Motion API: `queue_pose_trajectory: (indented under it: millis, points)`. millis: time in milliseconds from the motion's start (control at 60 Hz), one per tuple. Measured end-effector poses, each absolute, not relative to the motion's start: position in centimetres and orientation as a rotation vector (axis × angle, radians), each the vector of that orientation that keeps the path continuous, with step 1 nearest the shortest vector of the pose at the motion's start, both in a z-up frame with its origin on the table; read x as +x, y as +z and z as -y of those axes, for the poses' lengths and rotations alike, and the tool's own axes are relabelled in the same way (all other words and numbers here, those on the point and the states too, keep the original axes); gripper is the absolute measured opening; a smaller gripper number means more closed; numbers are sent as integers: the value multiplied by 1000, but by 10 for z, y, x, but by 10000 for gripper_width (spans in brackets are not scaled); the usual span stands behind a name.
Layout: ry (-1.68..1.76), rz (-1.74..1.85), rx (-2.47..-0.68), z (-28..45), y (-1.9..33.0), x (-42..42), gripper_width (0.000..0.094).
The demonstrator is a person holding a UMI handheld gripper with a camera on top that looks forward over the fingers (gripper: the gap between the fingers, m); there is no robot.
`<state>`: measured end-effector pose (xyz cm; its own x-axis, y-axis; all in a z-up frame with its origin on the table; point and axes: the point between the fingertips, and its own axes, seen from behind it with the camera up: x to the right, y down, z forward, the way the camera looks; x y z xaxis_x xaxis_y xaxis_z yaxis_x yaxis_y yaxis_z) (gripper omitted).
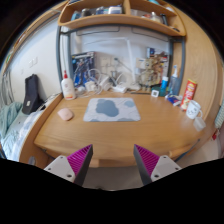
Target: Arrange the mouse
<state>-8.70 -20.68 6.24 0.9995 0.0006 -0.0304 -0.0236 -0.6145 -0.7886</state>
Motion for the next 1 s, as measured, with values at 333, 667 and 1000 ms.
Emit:
queue_pose_trajectory:
  millis: [333,667,1000]
  points:
    - [207,207,-2326,147,9,-267,831]
    - [132,211,-2367,42,-9,-316,820]
    - [26,118,-2405,-32,-9,-318,638]
